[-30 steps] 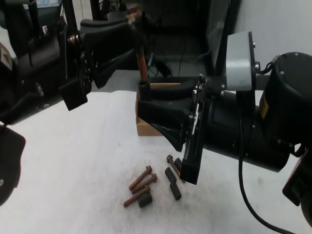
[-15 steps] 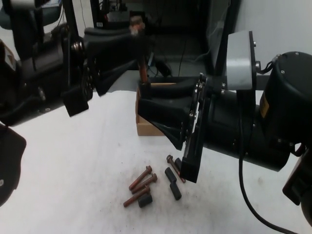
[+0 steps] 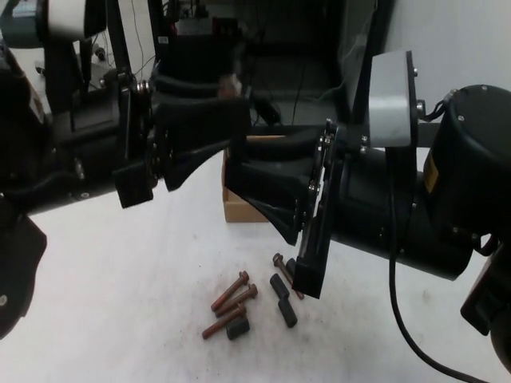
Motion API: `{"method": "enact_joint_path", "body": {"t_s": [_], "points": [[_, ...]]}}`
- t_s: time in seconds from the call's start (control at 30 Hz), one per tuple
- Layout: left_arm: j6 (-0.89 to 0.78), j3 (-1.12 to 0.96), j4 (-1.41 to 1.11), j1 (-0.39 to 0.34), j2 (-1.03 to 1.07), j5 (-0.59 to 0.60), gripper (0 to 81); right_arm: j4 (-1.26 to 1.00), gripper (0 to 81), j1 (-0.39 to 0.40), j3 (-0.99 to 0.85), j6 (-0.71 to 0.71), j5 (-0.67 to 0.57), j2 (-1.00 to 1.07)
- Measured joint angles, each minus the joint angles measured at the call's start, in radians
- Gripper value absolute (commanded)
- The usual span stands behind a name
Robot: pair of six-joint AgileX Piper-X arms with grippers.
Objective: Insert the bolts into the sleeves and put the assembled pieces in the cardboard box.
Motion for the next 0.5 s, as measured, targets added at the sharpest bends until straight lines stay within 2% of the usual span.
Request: {"method": "enact_joint_path", "body": {"t_s": [0.17, 0.27, 0.37, 0.43, 0.5], "points": [[-0.049, 0.000, 0.000, 0.007, 0.000, 0.004, 62.1, 0.000, 0.8, 0.000, -0.001, 0.001, 0.000, 0.000], [-0.050, 0.000, -0.005, 0.042, 0.000, -0.049, 56.7, 0.000, 0.8, 0.000, -0.001, 0.001, 0.000, 0.000], [-0.054, -0.007, -0.047, 0.088, 0.000, -0.118, 46.6, 0.000, 0.8, 0.000, -0.001, 0.001, 0.023, 0.000], [-0.070, -0.013, -0.092, 0.122, 0.000, -0.165, 36.3, 0.022, 0.8, 0.000, -0.001, 0.022, 0.073, 0.000], [-0.077, -0.016, -0.123, 0.159, -0.002, -0.200, 20.5, 0.090, 0.8, -0.011, -0.015, 0.043, 0.133, 0.000]]}}
